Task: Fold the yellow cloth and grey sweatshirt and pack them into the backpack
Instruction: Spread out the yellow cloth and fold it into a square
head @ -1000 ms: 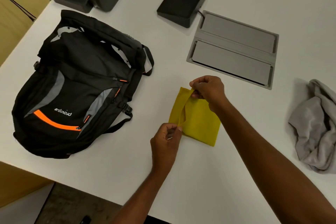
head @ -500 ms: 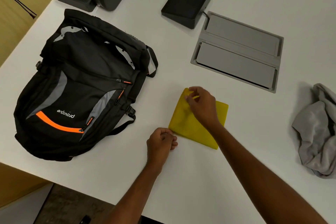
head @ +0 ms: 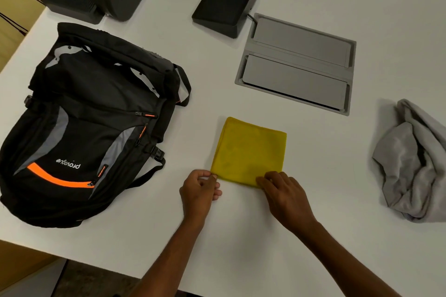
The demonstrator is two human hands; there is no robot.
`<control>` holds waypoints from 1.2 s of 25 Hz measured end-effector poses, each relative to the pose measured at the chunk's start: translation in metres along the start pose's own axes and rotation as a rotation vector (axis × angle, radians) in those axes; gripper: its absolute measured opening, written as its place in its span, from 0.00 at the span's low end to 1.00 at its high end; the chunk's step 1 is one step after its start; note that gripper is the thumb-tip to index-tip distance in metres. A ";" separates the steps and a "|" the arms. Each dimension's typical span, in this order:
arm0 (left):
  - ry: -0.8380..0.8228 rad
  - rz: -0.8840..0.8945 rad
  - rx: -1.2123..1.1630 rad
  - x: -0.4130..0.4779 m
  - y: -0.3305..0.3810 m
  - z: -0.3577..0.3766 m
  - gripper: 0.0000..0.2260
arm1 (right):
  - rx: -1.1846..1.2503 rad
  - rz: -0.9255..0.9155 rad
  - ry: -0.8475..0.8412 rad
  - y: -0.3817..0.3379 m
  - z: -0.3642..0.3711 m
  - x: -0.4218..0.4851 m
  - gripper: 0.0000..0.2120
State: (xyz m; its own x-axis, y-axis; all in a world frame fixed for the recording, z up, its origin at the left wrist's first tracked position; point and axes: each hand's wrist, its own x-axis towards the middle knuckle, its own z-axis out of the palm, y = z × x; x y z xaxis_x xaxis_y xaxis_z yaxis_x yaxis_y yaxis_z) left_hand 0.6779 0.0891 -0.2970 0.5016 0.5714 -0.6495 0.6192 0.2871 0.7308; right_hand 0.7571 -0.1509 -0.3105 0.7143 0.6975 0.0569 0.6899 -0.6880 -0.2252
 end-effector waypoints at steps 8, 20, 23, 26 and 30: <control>0.020 0.006 0.053 0.001 0.001 0.002 0.03 | 0.041 -0.061 0.077 0.026 -0.010 -0.018 0.13; 0.139 0.533 0.345 -0.021 0.027 0.033 0.06 | 0.446 0.176 0.090 -0.005 -0.024 0.013 0.19; -0.046 0.813 0.352 -0.016 0.046 0.078 0.13 | 1.025 0.411 0.171 -0.043 -0.035 0.054 0.23; -0.113 0.803 0.237 0.011 0.064 0.101 0.18 | 1.299 0.681 0.283 -0.071 -0.033 0.097 0.24; -0.265 0.757 0.125 0.041 0.052 0.099 0.22 | 1.293 0.654 0.398 -0.074 -0.009 0.119 0.25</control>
State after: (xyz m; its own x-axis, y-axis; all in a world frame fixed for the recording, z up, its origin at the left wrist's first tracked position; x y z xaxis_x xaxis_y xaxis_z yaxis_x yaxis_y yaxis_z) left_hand 0.7903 0.0514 -0.3061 0.9282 0.3710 -0.0280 0.1096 -0.2010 0.9734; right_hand 0.7924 -0.0187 -0.2780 0.9776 0.1011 -0.1849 -0.1803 -0.0530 -0.9822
